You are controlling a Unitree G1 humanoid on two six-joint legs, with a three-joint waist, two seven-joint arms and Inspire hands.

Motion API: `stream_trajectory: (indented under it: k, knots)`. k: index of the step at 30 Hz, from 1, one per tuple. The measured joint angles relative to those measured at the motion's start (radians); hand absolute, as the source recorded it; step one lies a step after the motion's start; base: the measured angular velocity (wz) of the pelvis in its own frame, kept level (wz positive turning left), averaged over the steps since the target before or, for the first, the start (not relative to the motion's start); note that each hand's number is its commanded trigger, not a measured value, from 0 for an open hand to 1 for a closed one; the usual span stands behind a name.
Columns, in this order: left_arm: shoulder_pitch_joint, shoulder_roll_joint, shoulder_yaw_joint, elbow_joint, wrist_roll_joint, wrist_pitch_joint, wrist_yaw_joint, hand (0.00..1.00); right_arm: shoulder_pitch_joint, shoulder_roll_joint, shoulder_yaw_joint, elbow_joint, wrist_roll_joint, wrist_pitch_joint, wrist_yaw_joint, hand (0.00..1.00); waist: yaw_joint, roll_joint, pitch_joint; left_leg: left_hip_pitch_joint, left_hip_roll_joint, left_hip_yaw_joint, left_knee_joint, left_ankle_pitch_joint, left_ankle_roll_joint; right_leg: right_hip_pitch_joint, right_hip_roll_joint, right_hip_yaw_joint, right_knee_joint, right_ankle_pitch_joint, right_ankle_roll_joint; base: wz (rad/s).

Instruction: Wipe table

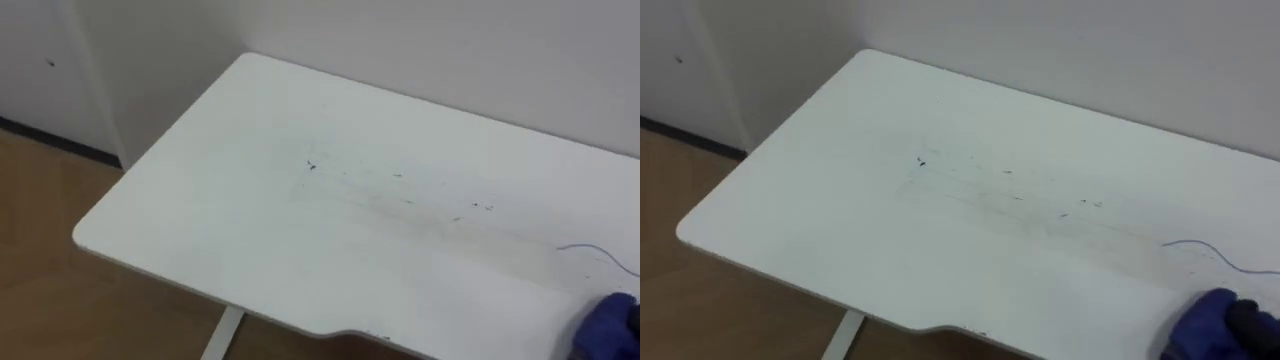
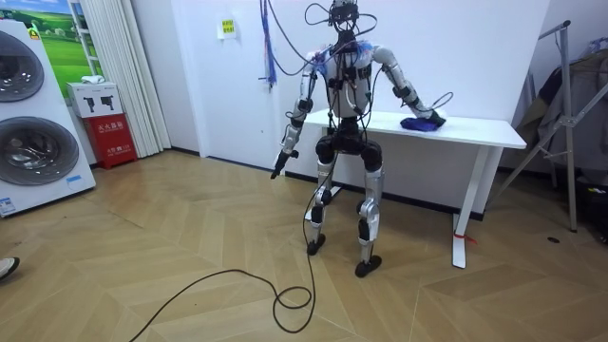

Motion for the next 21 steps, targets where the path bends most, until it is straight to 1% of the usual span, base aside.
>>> stream_trajectory:
  k: [2, 3, 4, 5, 6, 7, 8, 9, 10, 11, 12, 13, 14, 15, 16, 17, 19, 20, 21]
  knots:
    - [0.011, -0.001, 0.000, 0.000, 0.003, 0.000, 0.000, 0.00, 0.019, -0.007, -0.008, -0.005, 0.002, 0.003, 0.001, 1.00, -0.003, 0.000, -0.0002, 0.002, 0.000, 0.001, 0.000, 0.000, 0.000, 0.003, -0.001, 0.001, 0.000, 0.001, -0.002, -0.07]
    - [0.014, -0.001, -0.001, -0.002, 0.000, 0.001, 0.000, 0.00, 0.021, -0.005, -0.007, -0.023, 0.002, 0.011, 0.001, 1.00, -0.003, 0.002, 0.0003, 0.008, 0.000, 0.002, 0.000, 0.000, 0.000, 0.006, -0.001, 0.005, 0.001, 0.003, -0.004, -0.17]
    - [0.015, -0.007, -0.003, -0.013, 0.000, 0.003, 0.000, 0.00, 0.016, -0.002, 0.001, -0.045, -0.017, 0.033, -0.001, 1.00, 0.003, 0.006, 0.0014, 0.019, 0.000, 0.003, -0.003, 0.000, 0.000, 0.006, 0.001, 0.019, 0.004, 0.004, -0.006, -0.23]
    - [0.015, -0.010, -0.007, -0.021, 0.000, 0.004, 0.001, 0.00, 0.008, -0.001, 0.007, -0.063, -0.036, 0.046, -0.003, 1.00, 0.005, 0.009, 0.0016, 0.022, 0.000, 0.003, -0.004, 0.000, 0.000, 0.005, 0.002, 0.025, 0.004, 0.004, -0.006, -0.30]
    - [0.016, -0.014, -0.030, -0.024, -0.004, 0.009, 0.001, 0.00, -0.012, 0.001, 0.032, -0.098, -0.067, 0.083, -0.009, 1.00, 0.010, 0.011, 0.0060, 0.027, 0.000, 0.001, -0.005, 0.000, 0.000, -0.001, 0.004, 0.037, 0.007, 0.005, -0.010, -0.47]
    - [0.004, -0.022, -0.050, -0.025, -0.005, 0.021, 0.001, 0.00, -0.032, 0.007, 0.072, -0.141, -0.106, 0.118, -0.018, 1.00, 0.032, 0.015, 0.0093, 0.038, 0.000, 0.001, -0.015, 0.000, 0.000, -0.016, 0.009, 0.066, 0.012, 0.005, -0.014, -0.55]
    - [-0.003, -0.026, -0.060, -0.025, -0.004, 0.026, 0.001, 0.00, -0.045, 0.012, 0.100, -0.168, -0.128, 0.133, -0.020, 1.00, 0.041, 0.019, 0.0108, 0.040, 0.000, 0.000, -0.018, 0.001, 0.000, -0.023, 0.012, 0.079, 0.014, 0.004, -0.015, -0.66]
    - [-0.014, -0.032, -0.088, -0.026, -0.001, 0.039, -0.001, 0.00, -0.067, 0.025, 0.174, -0.245, -0.171, 0.165, -0.018, 1.00, 0.056, 0.022, 0.0122, 0.042, 0.000, -0.006, -0.028, 0.004, 0.002, -0.039, 0.017, 0.096, 0.016, 0.004, -0.015, -0.56]
    - [-0.025, -0.036, -0.112, -0.027, 0.000, 0.050, -0.002, 0.00, -0.112, 0.050, 0.262, -0.315, -0.232, 0.191, -0.004, 1.00, 0.064, 0.023, 0.0147, 0.041, 0.000, -0.016, -0.038, 0.009, 0.002, -0.049, 0.022, 0.103, 0.017, 0.009, -0.022, -0.43]
    - [-0.036, -0.036, -0.126, -0.028, 0.002, 0.057, -0.004, 0.00, -0.144, 0.067, 0.308, -0.338, -0.263, 0.196, 0.006, 1.00, 0.063, 0.026, 0.0178, 0.039, 0.001, -0.024, -0.038, 0.011, 0.002, -0.052, 0.026, 0.103, 0.015, 0.011, -0.025, -0.12]
    - [-0.063, -0.037, -0.147, -0.031, 0.002, 0.065, -0.009, 0.00, -0.214, 0.102, 0.379, -0.358, -0.331, 0.194, 0.027, 1.00, 0.064, 0.032, 0.0235, 0.030, 0.002, -0.037, -0.037, 0.015, -0.001, -0.063, 0.033, 0.104, 0.015, 0.012, -0.027, 0.18]
    - [-0.083, -0.037, -0.170, -0.047, 0.000, 0.069, -0.019, 0.00, -0.288, 0.134, 0.440, -0.358, -0.375, 0.193, 0.056, 1.00, 0.081, 0.026, 0.0275, 0.016, 0.002, -0.045, -0.039, 0.020, -0.002, -0.076, 0.034, 0.104, 0.015, 0.010, -0.028, 0.19]
    - [-0.091, -0.037, -0.183, -0.056, -0.001, 0.069, -0.021, 0.00, -0.322, 0.143, 0.466, -0.356, -0.387, 0.192, 0.070, 1.00, 0.096, 0.028, 0.0290, 0.014, 0.002, -0.045, -0.039, 0.021, -0.002, -0.083, 0.034, 0.105, 0.016, 0.010, -0.029, 0.12]
    - [-0.095, -0.039, -0.200, -0.083, -0.005, 0.071, -0.026, 0.00, -0.382, 0.147, 0.512, -0.344, -0.385, 0.186, 0.095, 1.00, 0.127, 0.028, 0.0320, 0.012, 0.002, -0.046, -0.045, 0.024, -0.003, -0.088, 0.034, 0.104, 0.016, 0.010, -0.029, 0.06]
    - [-0.082, -0.040, -0.200, -0.114, -0.005, 0.077, -0.026, 0.00, -0.418, 0.147, 0.534, -0.340, -0.375, 0.180, 0.117, 1.00, 0.166, 0.026, 0.0337, 0.012, -0.002, -0.051, -0.054, 0.028, 0.002, -0.087, 0.033, 0.101, 0.012, 0.015, -0.036, 0.15]
    - [-0.071, -0.039, -0.198, -0.130, -0.003, 0.084, -0.026, 0.00, -0.430, 0.147, 0.540, -0.336, -0.367, 0.181, 0.124, 1.00, 0.176, 0.022, 0.0335, 0.010, -0.005, -0.060, -0.056, 0.029, 0.004, -0.084, 0.032, 0.098, 0.010, 0.015, -0.037, 0.45]
    - [-0.034, -0.031, -0.197, -0.143, 0.001, 0.120, -0.028, 0.00, -0.449, 0.147, 0.541, -0.284, -0.333, 0.183, 0.136, 1.00, 0.172, 0.006, 0.0331, 0.015, -0.023, -0.108, -0.060, 0.032, 0.009, -0.044, 0.023, 0.040, -0.007, 0.008, -0.026, 0.70]
    - [-0.019, -0.030, -0.196, -0.143, 0.002, 0.125, -0.028, 0.00, -0.445, 0.147, 0.538, -0.266, -0.330, 0.184, 0.136, 1.00, 0.172, 0.005, 0.0334, 0.018, -0.024, -0.112, -0.062, 0.032, 0.009, -0.037, 0.022, 0.032, -0.006, 0.007, -0.025, 0.58]
    - [-0.002, -0.030, -0.195, -0.141, 0.002, 0.130, -0.028, 0.00, -0.416, 0.147, 0.507, -0.252, -0.301, 0.167, 0.133, 1.00, 0.166, 0.005, 0.0330, 0.019, -0.024, -0.113, -0.063, 0.033, 0.009, -0.028, 0.022, 0.012, -0.003, 0.007, -0.025, 0.48]
